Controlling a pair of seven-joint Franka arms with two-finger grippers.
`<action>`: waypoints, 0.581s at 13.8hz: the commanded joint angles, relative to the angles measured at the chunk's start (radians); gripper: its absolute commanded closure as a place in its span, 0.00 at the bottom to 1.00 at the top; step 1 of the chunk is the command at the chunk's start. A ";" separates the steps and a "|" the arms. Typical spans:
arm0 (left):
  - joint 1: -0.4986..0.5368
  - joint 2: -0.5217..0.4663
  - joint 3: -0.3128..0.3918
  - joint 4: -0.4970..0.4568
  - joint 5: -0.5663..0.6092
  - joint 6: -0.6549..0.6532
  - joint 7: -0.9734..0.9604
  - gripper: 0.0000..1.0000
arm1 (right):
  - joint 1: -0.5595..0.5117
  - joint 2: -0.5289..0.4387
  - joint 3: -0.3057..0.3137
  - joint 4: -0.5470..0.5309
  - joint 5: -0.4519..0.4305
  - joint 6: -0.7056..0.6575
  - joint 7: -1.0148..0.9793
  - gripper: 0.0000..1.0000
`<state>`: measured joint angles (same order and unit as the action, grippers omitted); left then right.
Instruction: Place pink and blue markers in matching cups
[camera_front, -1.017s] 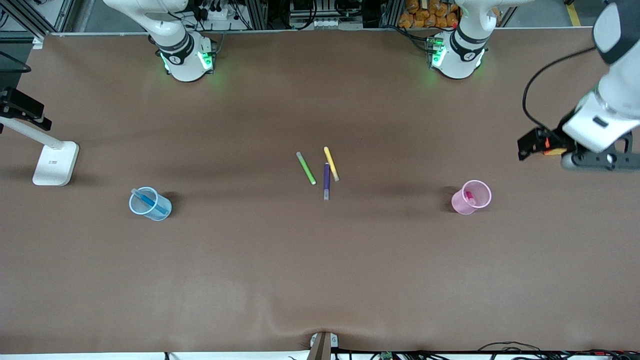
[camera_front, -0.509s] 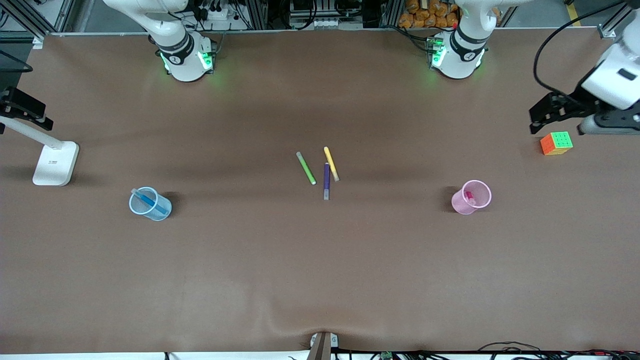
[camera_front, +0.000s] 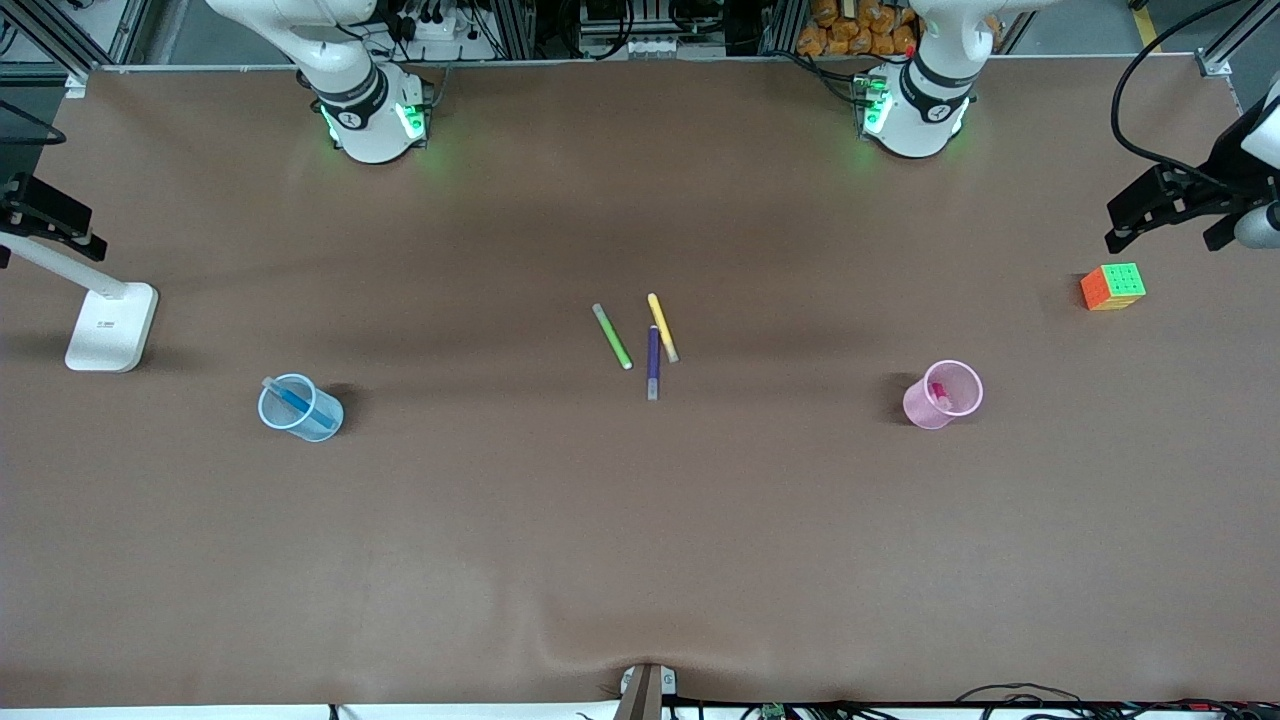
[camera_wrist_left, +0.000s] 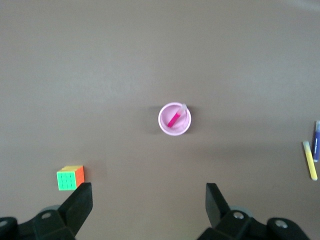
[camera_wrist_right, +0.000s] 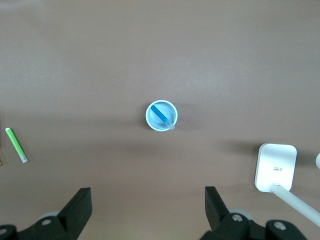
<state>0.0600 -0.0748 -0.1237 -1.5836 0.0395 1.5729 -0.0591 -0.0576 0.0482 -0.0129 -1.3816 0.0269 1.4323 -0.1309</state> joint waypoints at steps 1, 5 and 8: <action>-0.083 -0.006 0.120 0.013 -0.064 -0.063 0.012 0.00 | -0.002 -0.014 0.002 -0.001 0.019 -0.009 -0.007 0.00; -0.106 -0.058 0.121 -0.028 -0.066 -0.125 -0.001 0.00 | -0.002 -0.014 0.004 -0.001 0.019 -0.009 -0.007 0.00; -0.120 -0.092 0.122 -0.068 -0.064 -0.111 -0.008 0.00 | -0.002 -0.014 0.004 -0.001 0.018 -0.009 -0.010 0.00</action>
<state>-0.0427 -0.1177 -0.0114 -1.6048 -0.0178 1.4547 -0.0612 -0.0571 0.0482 -0.0102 -1.3815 0.0272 1.4324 -0.1309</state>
